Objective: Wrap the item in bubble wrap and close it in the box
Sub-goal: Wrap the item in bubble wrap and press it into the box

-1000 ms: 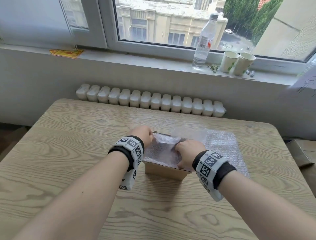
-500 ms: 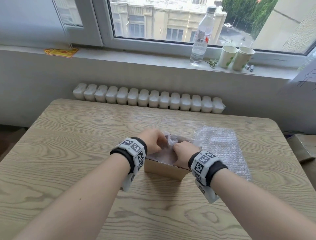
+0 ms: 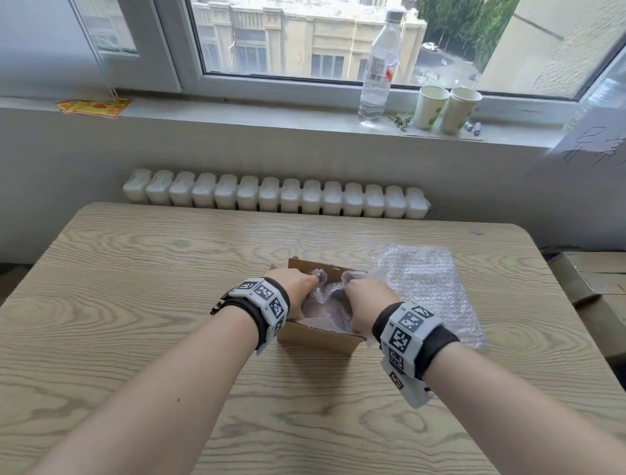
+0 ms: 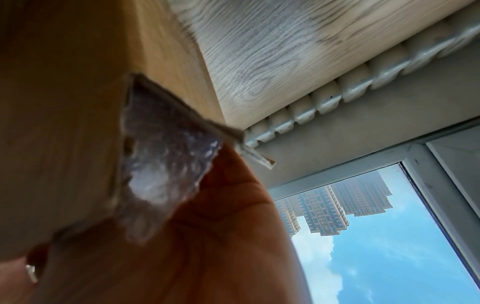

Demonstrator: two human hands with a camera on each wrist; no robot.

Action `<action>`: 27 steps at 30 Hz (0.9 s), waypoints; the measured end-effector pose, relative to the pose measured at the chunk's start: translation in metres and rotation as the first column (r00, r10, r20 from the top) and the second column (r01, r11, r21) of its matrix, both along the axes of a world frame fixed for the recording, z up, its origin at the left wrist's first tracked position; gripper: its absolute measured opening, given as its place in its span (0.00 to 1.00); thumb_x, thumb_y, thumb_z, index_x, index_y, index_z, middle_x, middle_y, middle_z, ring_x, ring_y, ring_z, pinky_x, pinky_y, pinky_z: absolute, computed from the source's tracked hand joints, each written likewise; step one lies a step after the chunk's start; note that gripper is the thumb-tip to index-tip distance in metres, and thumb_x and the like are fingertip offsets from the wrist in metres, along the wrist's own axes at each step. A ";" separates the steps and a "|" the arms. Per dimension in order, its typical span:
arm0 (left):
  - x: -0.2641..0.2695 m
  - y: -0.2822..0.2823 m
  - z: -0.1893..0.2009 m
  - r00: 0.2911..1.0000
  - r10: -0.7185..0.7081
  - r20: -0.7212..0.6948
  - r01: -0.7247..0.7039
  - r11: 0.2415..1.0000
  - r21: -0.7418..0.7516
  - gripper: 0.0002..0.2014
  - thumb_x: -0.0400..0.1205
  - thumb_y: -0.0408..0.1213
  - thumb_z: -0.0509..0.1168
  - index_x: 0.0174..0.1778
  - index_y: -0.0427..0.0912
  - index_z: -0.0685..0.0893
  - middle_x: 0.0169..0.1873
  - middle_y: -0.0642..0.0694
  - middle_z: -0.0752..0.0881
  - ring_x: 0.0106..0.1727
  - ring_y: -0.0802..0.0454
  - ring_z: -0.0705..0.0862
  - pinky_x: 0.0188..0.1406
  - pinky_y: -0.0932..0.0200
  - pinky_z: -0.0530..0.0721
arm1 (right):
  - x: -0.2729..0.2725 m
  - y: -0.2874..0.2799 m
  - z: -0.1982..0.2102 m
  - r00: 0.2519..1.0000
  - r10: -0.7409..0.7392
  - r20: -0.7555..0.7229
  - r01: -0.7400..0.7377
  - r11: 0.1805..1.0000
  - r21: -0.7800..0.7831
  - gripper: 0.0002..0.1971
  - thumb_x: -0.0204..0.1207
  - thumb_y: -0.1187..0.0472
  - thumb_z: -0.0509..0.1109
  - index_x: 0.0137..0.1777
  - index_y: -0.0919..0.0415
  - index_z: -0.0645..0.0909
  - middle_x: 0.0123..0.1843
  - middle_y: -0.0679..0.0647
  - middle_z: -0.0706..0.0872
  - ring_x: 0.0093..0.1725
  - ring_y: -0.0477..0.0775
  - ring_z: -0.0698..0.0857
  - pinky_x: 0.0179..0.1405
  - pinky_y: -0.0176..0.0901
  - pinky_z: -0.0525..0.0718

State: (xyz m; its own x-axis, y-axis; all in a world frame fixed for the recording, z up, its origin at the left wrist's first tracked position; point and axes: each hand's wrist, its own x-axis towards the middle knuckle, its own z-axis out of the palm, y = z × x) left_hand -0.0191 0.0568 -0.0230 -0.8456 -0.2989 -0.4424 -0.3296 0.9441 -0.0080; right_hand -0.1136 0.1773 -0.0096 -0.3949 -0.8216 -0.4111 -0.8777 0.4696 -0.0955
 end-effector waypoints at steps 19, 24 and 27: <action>0.012 -0.006 -0.004 0.956 -0.205 -0.211 0.210 0.978 0.001 0.23 0.77 0.40 0.66 0.70 0.54 0.77 0.68 0.54 0.77 0.67 0.50 0.77 0.60 0.53 0.82 | 0.000 0.006 -0.019 0.998 -0.012 -0.064 -0.003 0.973 -0.230 0.14 0.73 0.65 0.68 0.56 0.52 0.87 0.59 0.49 0.86 0.64 0.54 0.79 0.62 0.47 0.81; 0.003 -0.006 -0.006 0.982 -0.178 -0.068 0.173 0.982 -0.075 0.18 0.78 0.45 0.66 0.64 0.47 0.81 0.61 0.47 0.84 0.63 0.45 0.83 0.48 0.56 0.79 | 0.007 -0.001 -0.024 0.998 -0.038 -0.056 0.037 0.999 -0.022 0.11 0.76 0.63 0.68 0.57 0.60 0.80 0.60 0.59 0.85 0.61 0.61 0.83 0.58 0.50 0.80; 0.003 -0.007 -0.010 0.985 -0.174 -0.004 0.172 0.977 -0.129 0.17 0.78 0.47 0.66 0.61 0.46 0.82 0.58 0.46 0.87 0.62 0.45 0.84 0.56 0.55 0.78 | 0.011 -0.013 -0.021 0.992 -0.129 -0.009 0.130 0.988 0.085 0.13 0.76 0.66 0.68 0.60 0.63 0.80 0.62 0.61 0.84 0.63 0.63 0.83 0.56 0.51 0.81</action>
State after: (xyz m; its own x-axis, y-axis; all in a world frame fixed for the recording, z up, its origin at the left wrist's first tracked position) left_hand -0.0157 0.0496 -0.0328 -0.8955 -0.2009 -0.3972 -0.1627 0.9783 -0.1281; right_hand -0.1026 0.1643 -0.0304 -0.4973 -0.7256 -0.4756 -0.8091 0.5857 -0.0474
